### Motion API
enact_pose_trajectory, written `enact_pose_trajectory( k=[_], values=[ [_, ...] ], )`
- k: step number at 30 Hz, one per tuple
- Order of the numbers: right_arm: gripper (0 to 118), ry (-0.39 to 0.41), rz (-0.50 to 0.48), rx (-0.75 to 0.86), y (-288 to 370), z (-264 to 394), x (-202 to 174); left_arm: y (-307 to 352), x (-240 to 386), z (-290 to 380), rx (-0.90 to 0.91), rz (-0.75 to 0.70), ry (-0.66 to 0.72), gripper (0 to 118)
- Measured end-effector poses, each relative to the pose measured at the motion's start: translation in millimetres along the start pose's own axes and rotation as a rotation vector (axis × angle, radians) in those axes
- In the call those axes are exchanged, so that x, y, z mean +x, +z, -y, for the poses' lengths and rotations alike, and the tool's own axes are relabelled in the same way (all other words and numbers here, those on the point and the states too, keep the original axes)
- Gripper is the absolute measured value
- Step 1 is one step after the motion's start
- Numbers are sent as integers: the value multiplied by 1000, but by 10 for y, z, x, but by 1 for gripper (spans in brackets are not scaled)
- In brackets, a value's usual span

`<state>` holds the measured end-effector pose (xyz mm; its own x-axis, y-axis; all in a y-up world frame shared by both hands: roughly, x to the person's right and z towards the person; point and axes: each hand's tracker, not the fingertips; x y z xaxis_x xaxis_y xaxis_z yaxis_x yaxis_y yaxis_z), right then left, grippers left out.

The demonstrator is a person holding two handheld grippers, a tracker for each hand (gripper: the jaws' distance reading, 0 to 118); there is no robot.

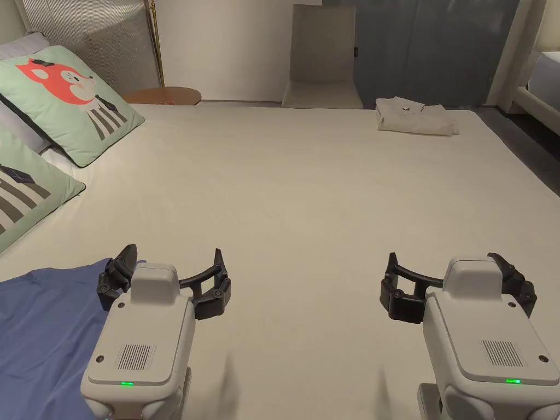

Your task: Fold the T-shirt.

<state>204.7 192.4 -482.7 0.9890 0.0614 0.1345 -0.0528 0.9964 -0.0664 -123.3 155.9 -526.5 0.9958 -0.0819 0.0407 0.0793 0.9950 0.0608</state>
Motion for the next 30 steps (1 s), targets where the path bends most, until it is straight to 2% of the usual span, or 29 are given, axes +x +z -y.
enact_pose_trajectory(
  k=[30],
  values=[
    [118,11,1,3,-42,63,11,-2,-16,-10,13,-1,-5,110]
  ],
)
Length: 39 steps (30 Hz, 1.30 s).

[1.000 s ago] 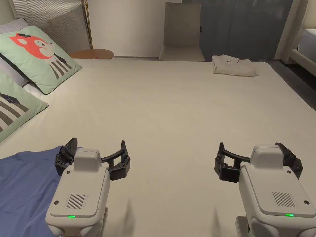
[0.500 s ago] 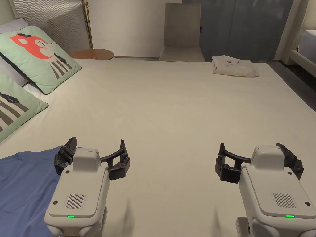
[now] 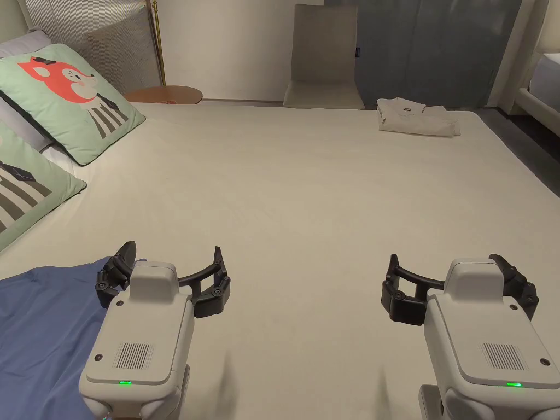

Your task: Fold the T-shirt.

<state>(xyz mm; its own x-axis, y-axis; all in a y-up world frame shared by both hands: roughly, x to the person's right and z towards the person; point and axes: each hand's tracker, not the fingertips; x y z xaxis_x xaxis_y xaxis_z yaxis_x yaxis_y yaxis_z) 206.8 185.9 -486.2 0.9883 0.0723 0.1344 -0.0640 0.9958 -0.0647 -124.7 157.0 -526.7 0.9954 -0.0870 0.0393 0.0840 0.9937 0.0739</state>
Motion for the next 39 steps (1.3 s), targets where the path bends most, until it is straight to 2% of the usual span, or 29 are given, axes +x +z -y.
enact_pose_trajectory(
  k=[39],
  values=[
    [118,2,3,4,38,-47,8,0,5,-32,6,16,-12,110]
  ],
)
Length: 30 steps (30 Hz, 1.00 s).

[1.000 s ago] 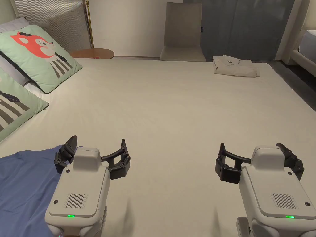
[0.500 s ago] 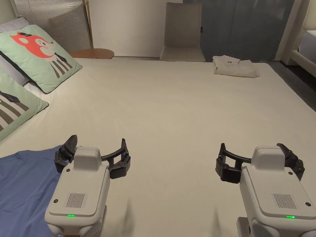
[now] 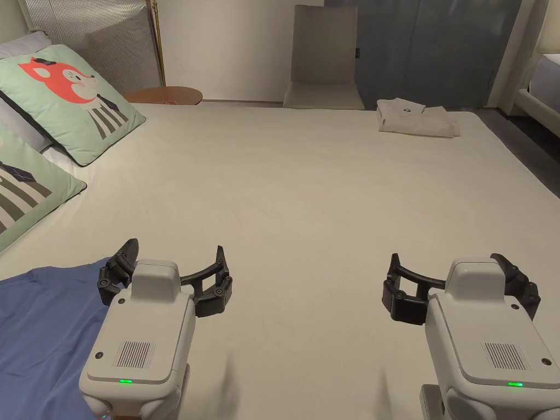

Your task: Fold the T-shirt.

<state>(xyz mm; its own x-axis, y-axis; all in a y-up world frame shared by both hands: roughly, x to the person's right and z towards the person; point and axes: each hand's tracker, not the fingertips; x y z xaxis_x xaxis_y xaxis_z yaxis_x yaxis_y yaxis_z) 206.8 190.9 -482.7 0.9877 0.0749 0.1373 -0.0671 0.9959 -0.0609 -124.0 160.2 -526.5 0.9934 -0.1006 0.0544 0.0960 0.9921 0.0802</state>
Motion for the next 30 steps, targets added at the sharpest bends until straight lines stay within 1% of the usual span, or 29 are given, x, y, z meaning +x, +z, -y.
enact_pose_trajectory(
  k=[3,4,5,6,7,8,9,10,11,14,21,25,29,30],
  values=[
    [118,-2,-3,-4,-3,-4,-1,5,12,-2,3,-6,-6,109],
    [118,-4,-3,-6,-2,-6,-2,6,15,-5,2,-8,-7,106],
    [117,-6,-1,-10,-1,-11,-3,9,16,-8,1,-6,-6,97],
    [109,-9,1,-13,-1,-14,-6,16,18,-10,6,0,-5,79],
    [83,-15,-2,-12,6,-16,-6,25,27,-10,6,9,-4,46],
    [51,-16,-3,-9,17,-17,-9,26,36,-13,2,10,-8,17],
    [19,-11,9,-12,21,-23,-22,16,54,-17,-6,12,-16,0],
    [1,-3,16,-21,14,-33,-37,-1,71,-16,-13,10,-25,0],
    [0,10,34,-29,5,-37,-39,-1,79,-16,-18,13,-27,0],
    [0,-7,19,-28,18,-41,-20,22,80,-26,-25,31,-8,0],
    [0,14,1,-20,27,-51,-92,32,-12,-46,-30,4,3,0],
    [0,14,-56,-18,-53,-63,-313,95,-257,-53,-33,-52,10,0],
    [0,3,-149,-17,-146,-85,-706,221,-628,-52,-44,-131,-10,0],
    [0,1,-185,-15,-156,-128,-837,270,-742,-50,-46,-157,-14,0]
  ],
)
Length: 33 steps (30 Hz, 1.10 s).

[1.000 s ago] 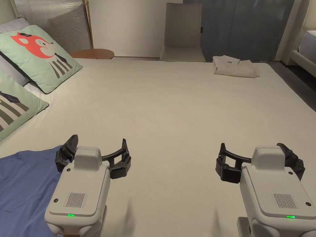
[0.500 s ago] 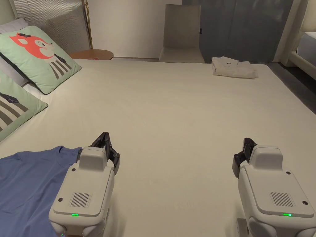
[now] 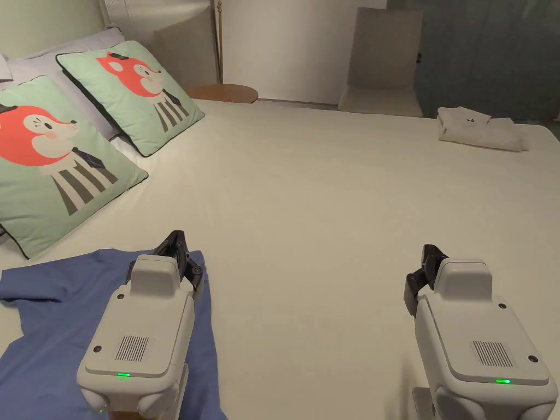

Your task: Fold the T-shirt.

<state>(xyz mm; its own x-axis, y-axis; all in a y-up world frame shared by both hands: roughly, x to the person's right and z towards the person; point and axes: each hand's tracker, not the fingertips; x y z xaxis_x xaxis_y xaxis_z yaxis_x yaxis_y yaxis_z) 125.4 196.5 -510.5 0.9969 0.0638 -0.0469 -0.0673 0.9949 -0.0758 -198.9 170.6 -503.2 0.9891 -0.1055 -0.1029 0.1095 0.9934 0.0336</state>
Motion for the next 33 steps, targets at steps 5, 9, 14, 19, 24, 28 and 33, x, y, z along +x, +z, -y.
enact_pose_trajectory(
  k=[5,9,14,19,24,28,33],
  values=[
    [0,-1,-142,6,-180,-21,-583,169,-563,36,-19,-131,-25,0],
    [1,-4,-245,1,-292,-5,-1028,348,-991,60,-41,-230,-46,0],
    [1,-4,-337,-13,-332,16,-1443,583,-1394,105,-70,-329,-59,0],
    [1,4,-399,-20,-341,61,-1723,772,-1653,165,-99,-392,-54,0],
    [1,6,-414,-21,-319,75,-1805,806,-1768,217,-127,-408,-41,0],
    [1,5,-414,-22,-347,67,-1772,716,-1772,249,-182,-396,-14,0],
    [1,19,-401,-16,-369,61,-1664,427,-1730,300,-348,-314,51,0]
  ],
)
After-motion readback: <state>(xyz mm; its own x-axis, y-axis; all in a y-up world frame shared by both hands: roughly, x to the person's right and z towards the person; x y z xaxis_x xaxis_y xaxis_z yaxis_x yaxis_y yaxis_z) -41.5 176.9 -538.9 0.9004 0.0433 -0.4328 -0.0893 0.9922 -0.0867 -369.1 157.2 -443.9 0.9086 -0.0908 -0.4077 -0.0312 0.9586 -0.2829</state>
